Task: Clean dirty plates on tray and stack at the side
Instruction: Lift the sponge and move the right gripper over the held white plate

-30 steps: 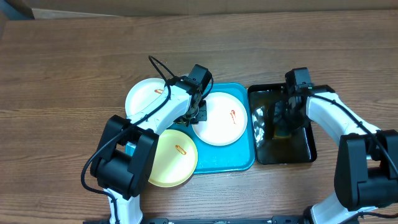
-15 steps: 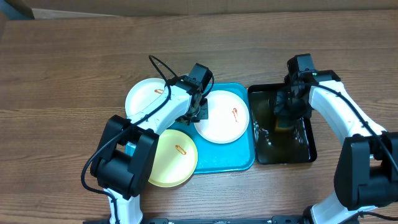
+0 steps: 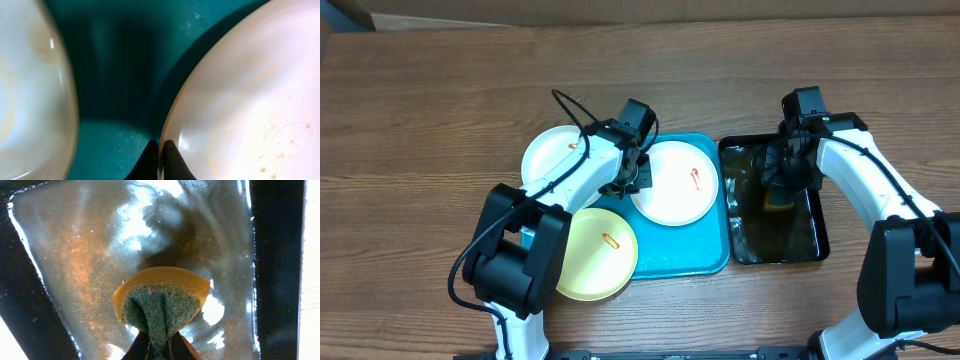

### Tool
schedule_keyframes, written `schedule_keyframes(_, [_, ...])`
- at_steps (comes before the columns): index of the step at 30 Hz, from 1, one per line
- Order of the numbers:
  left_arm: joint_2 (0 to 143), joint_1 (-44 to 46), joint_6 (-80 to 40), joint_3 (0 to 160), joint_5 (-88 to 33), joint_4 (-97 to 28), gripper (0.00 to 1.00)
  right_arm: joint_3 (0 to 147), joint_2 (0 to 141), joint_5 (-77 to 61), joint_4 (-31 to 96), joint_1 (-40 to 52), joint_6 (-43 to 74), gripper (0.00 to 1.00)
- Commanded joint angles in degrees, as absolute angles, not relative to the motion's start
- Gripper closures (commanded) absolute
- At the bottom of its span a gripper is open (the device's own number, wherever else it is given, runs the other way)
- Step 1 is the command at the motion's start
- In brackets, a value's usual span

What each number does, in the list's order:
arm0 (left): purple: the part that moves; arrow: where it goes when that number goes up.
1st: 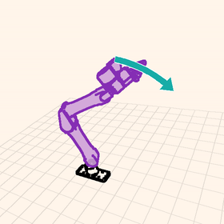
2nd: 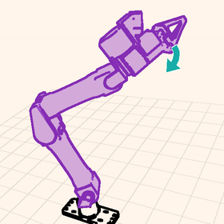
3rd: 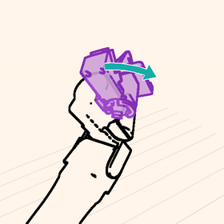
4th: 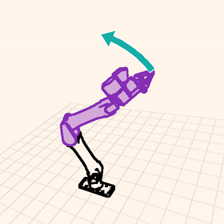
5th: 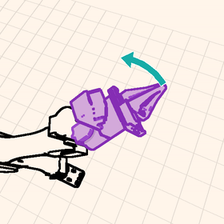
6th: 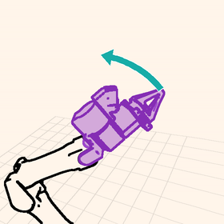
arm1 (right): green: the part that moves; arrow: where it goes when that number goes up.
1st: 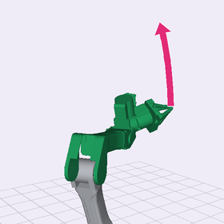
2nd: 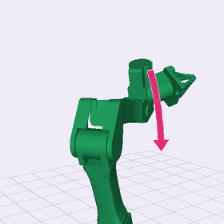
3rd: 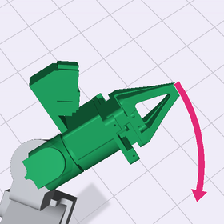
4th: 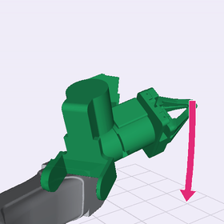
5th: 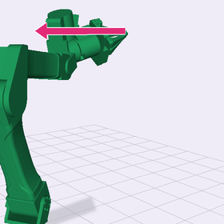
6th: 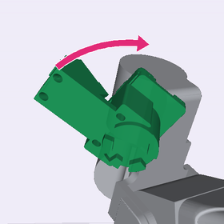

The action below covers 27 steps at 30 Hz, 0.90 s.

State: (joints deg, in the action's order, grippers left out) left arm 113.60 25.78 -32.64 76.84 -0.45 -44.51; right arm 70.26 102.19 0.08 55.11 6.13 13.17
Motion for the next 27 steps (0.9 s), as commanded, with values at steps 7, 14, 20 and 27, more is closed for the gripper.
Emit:
schedule_keyframes(7, [114.3,24.4,-34.7,76.5,-1.1,-44.7,0.96,71.5,102.1,2.1,56.2,6.4,18.3,0.96])
schedule_keyframes(14, [114.3,24.4,-34.7,76.5,-1.1,-44.7,0.96,76.3,102.0,3.1,61.4,7.4,19.6,0.96])
schedule_keyframes(20, [114.3,24.4,-34.7,76.5,-1.1,-44.9,0.96,79.3,101.9,2.2,65.1,8.5,14.9,0.96])
schedule_keyframes(27, [114.3,24.4,-34.7,76.6,-1.1,-44.8,0.96,78.7,101.9,2.4,61.9,9.6,20.0,0.96])
